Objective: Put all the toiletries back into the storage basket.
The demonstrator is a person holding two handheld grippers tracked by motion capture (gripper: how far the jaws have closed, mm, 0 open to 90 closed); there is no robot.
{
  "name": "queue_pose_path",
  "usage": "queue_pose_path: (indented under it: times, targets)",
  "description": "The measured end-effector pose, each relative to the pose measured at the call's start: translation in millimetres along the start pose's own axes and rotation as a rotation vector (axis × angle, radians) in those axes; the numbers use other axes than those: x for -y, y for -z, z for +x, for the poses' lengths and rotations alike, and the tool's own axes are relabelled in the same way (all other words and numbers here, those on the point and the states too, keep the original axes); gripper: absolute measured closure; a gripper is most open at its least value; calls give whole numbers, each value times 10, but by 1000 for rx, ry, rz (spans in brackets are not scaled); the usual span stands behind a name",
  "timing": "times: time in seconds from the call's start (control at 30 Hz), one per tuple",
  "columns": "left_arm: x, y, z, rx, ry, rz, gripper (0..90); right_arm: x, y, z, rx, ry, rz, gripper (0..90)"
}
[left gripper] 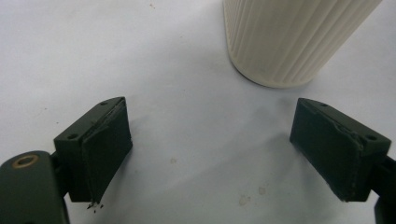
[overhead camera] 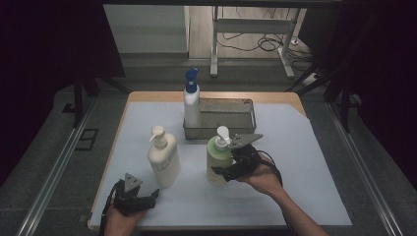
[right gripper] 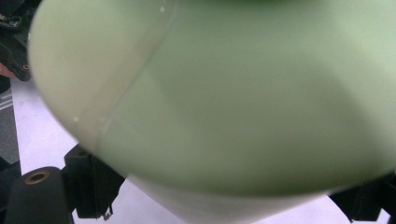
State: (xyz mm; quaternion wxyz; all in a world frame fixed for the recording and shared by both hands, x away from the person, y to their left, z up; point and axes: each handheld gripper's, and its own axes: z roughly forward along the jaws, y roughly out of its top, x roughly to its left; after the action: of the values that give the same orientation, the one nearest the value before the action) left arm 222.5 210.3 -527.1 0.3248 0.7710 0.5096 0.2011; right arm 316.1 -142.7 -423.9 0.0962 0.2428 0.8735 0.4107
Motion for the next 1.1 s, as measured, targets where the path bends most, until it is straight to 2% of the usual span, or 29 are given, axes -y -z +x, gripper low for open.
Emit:
queue_pose_path:
  times: [0.17, 0.37, 1.1]
  targets:
    - [0, 0, 0, 0, 0, 0, 121, -52, 4, 44, 16, 27, 17, 123]
    - [-1, 0, 1, 0, 0, 1, 120, -146, 57, 46, 7, 16, 10, 123]
    - [-1, -1, 2, 1, 1, 0, 120, -519, 234, -114, 29, -5, -20, 124]
